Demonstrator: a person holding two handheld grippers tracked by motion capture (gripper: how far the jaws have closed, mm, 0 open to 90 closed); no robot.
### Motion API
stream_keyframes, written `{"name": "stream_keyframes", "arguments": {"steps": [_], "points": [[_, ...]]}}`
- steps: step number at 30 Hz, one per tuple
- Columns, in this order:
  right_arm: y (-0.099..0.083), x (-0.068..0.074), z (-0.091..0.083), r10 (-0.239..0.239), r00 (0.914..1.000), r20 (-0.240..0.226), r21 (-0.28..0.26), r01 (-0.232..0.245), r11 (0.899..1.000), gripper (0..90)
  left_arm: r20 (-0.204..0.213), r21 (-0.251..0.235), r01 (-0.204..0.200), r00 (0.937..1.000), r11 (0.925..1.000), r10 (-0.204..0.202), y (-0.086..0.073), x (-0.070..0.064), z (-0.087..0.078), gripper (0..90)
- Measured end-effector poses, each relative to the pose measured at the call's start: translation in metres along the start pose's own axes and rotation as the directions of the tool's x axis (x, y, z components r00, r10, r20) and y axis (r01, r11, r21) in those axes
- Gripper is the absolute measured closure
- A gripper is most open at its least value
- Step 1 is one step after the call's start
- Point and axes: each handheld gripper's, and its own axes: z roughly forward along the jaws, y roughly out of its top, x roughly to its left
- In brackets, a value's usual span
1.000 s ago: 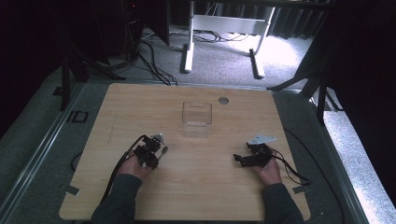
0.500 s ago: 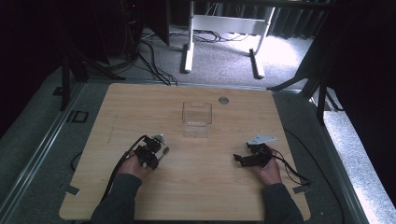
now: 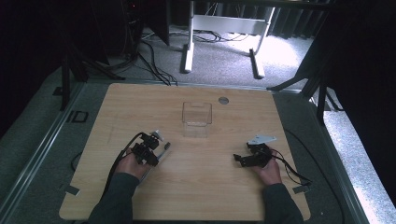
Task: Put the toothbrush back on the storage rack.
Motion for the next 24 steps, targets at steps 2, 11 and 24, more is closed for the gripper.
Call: {"name": "stream_keyframes", "arguments": {"steps": [2, 11, 24], "points": [[0.0, 0.0, 0.0, 0.0, 1.0, 0.0, 0.0, 0.0, 1.0, 15.1, 0.008, -0.008, 0.0, 1.0, 1.0, 0.0, 0.0, 0.001, -0.002, 78.9], [0.0, 0.0, 0.0, 0.001, 1.0, 0.0, 0.0, -0.001, 1.0, 15.1, 0.021, -0.06, 0.011, 0.9997, 0.9981, -0.01, 0.0, 0.002, -0.009, 78.9], [0.0, 0.0, 0.0, 0.001, 1.0, -0.001, 0.0, -0.001, 1.0, 15.1, 0.02, -0.144, 0.017, 0.9997, 0.9894, -0.014, 0.001, 0.003, -0.022, 78.9]]}}
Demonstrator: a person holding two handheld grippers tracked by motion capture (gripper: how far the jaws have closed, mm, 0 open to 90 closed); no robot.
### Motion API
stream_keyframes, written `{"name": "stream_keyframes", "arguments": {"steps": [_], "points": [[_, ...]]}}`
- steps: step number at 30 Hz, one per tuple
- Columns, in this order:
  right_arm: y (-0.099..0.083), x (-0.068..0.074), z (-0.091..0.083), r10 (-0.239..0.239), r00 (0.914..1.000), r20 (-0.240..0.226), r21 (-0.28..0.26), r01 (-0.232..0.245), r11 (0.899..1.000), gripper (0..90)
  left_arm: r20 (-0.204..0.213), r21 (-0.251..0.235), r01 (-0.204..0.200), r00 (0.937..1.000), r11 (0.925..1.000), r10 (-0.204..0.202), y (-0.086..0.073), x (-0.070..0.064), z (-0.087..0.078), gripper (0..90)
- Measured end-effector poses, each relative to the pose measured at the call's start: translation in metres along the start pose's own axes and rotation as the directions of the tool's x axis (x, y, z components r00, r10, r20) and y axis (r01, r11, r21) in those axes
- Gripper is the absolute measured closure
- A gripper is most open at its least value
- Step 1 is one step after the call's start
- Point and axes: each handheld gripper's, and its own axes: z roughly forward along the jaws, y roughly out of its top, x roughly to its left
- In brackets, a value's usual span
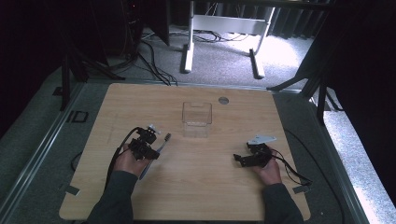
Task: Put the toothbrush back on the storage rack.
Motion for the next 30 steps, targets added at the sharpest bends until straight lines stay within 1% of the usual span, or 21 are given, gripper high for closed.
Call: {"name": "stream_keyframes", "arguments": {"steps": [5, 6, 10, 19, 24, 29, 30], "points": [[0.0, 0.0, 0.0, 0.0, 1.0, 0.0, 0.0, 0.0, 1.0, 15.1, -0.007, -0.021, -0.003, 1.0, 0.9998, 0.003, 0.001, -0.001, -0.002, 78.9], [0.0, 0.0, 0.0, 0.0, 1.0, 0.0, 0.0, 0.0, 1.0, 15.1, -0.007, -0.032, -0.009, 0.9999, 0.9994, 0.008, 0.002, -0.002, -0.003, 78.9], [0.0, 0.0, 0.0, 0.0, 1.0, 0.0, 0.0, 0.0, 1.0, 15.1, -0.007, -0.053, -0.013, 0.9999, 0.9985, 0.013, 0.003, -0.003, -0.004, 78.9], [0.0, 0.0, 0.0, 0.0, 1.0, 0.0, 0.0, 0.0, 1.0, 15.1, -0.011, -0.096, -0.009, 0.9999, 0.9953, 0.008, 0.007, -0.007, -0.007, 78.9], [0.0, 0.0, 0.0, 0.0, 1.0, 0.0, 0.0, 0.0, 1.0, 15.1, -0.016, -0.128, -0.005, 0.9999, 0.9917, 0.003, 0.009, -0.009, -0.011, 78.9], [0.0, 0.0, 0.0, 0.0, 1.0, 0.0, 0.0, 0.0, 1.0, 15.1, -0.021, -0.147, -0.013, 0.9997, 0.989, 0.01, 0.01, -0.01, -0.013, 78.9], [0.0, 0.0, 0.0, 0.0, 1.0, 0.0, 0.0, 0.0, 1.0, 15.1, -0.023, -0.157, -0.021, 0.9996, 0.9873, 0.018, 0.011, -0.012, -0.014, 78.9]]}}
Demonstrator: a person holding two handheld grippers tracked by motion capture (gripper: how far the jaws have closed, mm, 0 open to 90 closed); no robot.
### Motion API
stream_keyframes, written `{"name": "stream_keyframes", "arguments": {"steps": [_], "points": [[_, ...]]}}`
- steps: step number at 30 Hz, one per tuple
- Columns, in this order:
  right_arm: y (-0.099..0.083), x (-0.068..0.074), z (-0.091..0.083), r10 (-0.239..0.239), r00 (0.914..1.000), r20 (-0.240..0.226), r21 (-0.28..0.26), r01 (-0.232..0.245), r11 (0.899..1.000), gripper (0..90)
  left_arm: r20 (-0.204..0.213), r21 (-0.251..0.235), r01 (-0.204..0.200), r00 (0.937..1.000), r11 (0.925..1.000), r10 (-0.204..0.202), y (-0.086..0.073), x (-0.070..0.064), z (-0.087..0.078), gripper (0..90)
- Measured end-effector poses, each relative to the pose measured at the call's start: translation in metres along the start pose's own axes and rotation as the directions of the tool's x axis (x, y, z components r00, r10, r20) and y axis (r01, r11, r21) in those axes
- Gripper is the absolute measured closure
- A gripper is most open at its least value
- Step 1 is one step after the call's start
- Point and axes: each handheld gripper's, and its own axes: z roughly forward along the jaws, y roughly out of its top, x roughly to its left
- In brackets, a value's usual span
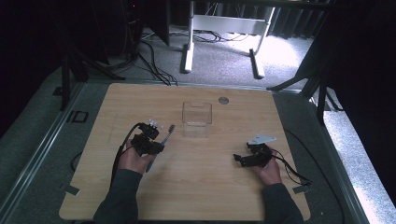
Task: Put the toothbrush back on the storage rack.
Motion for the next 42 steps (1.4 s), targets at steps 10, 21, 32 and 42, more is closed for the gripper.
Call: {"name": "stream_keyframes", "arguments": {"steps": [10, 21, 32, 42], "points": [[0.0, 0.0, 0.0, 0.002, 1.0, 0.0, 0.0, -0.002, 1.0, 15.1, 0.003, -0.033, -0.017, 0.9999, 0.9993, 0.017, 0.007, -0.004, -0.001, 78.9], [0.0, 0.0, 0.0, 0.001, 1.0, 0.0, 0.0, -0.001, 1.0, 15.1, -0.011, -0.07, -0.033, 0.9994, 0.997, 0.033, 0.012, -0.007, -0.003, 78.9], [0.0, 0.0, 0.0, 0.002, 1.0, 0.0, 0.0, -0.002, 1.0, 15.1, -0.027, -0.123, -0.071, 0.9973, 0.9899, 0.068, 0.017, -0.012, -0.01, 78.9], [0.0, 0.0, 0.0, 0.001, 1.0, 0.0, -0.001, -0.001, 1.0, 15.1, -0.036, -0.163, -0.093, 0.9955, 0.9822, 0.088, 0.022, -0.016, -0.013, 78.9]]}}
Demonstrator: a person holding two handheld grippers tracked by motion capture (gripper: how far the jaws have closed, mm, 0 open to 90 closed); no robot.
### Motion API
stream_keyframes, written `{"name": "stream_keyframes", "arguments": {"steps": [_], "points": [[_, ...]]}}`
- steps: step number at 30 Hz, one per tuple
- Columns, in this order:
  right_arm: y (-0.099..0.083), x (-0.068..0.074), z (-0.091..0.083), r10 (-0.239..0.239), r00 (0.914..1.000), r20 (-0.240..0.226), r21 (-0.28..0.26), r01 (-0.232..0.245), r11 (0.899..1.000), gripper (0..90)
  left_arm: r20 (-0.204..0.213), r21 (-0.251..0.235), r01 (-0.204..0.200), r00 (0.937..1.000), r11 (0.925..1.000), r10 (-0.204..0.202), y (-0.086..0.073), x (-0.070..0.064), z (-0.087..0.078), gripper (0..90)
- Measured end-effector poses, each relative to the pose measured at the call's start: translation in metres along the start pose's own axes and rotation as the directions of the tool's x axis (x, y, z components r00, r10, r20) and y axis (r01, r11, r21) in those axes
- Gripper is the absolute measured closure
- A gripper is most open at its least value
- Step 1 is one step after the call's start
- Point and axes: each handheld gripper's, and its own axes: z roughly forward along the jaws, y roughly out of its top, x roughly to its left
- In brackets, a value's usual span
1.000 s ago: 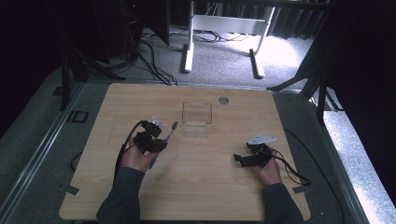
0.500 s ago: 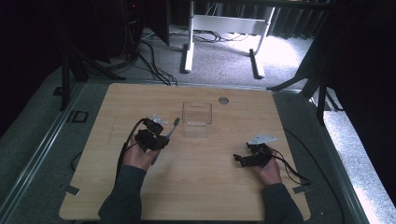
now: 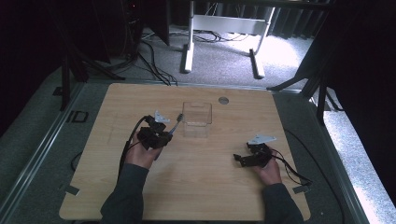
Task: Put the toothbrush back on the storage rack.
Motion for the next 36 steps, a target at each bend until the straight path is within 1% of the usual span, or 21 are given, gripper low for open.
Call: {"name": "stream_keyframes", "arguments": {"steps": [3, 5, 7, 8, 16, 19, 22, 24, 27, 29, 36], "points": [[0.0, -0.0001, 0.0001, -0.002, 1.0, 0.001, -0.001, 0.002, 1.0, 15.1, -0.002, -0.009, -0.007, 1.0, 0.9999, 0.007, 0.001, -0.0007, -0.0005, 78.9], [0.0, -0.0001, 0.0, 0.0, 1.0, 0.0, 0.0, 0.0, 1.0, 15.1, -0.007, -0.024, -0.02, 0.9998, 0.9995, 0.02, 0.0015, -0.0013, -0.0013, 78.9], [0.0, 0.0, 0.0, 0.0, 1.0, 0.0, 0.0, 0.0, 1.0, 15.1, -0.011, -0.05, -0.039, 0.9992, 0.998, 0.039, 0.0017, -0.0024, -0.0026, 78.9], [0.0, 0.0, 0.0, 0.0, 1.0, 0.0, 0.0, 0.0, 1.0, 15.1, -0.014, -0.052, -0.045, 0.9989, 0.9976, 0.044, 0.0021, -0.0026, -0.0031, 78.9], [0.0, 0.0001, 0.0, 0.001, 1.0, 0.0, 0.001, -0.001, 1.0, 15.1, -0.024, -0.078, -0.056, 0.9982, 0.9954, 0.054, 0.0035, -0.0036, -0.0008, 78.9], [0.0, 0.0, 0.0, 0.001, 1.0, 0.0, 0.001, -0.001, 1.0, 15.1, -0.036, -0.105, -0.064, 0.9975, 0.9924, 0.061, 0.0037, -0.0045, -0.002, 78.9], [0.0, 0.0001, 0.0, 0.001, 1.0, 0.0, 0.001, -0.001, 1.0, 15.1, -0.049, -0.135, -0.079, 0.9961, 0.9877, 0.073, 0.0039, -0.0056, -0.0042, 78.9], [0.0, 0.0, 0.0, 0.001, 1.0, 0.0, 0.001, -0.001, 1.0, 15.1, -0.055, -0.154, -0.082, 0.9957, 0.9847, 0.074, 0.0041, -0.0068, -0.0048, 78.9], [0.0, 0.0, 0.0, 0.0, 1.0, 0.0, 0.001, 0.0, 1.0, 15.1, -0.058, -0.167, -0.094, 0.9946, 0.9815, 0.086, 0.0046, -0.0071, -0.0054, 78.9], [0.0, 0.0, 0.0, 0.001, 1.0, 0.0, 0.001, -0.001, 1.0, 15.1, -0.064, -0.172, -0.095, 0.9943, 0.9805, 0.085, 0.0049, -0.0077, -0.0052, 78.9], [0.0, 0.0, 0.0, 0.0, 1.0, 0.0, 0.001, 0.0, 1.0, 15.1, -0.063, -0.206, -0.103, 0.9938, 0.9732, 0.092, 0.0066, -0.0091, -0.0057, 78.9]]}}
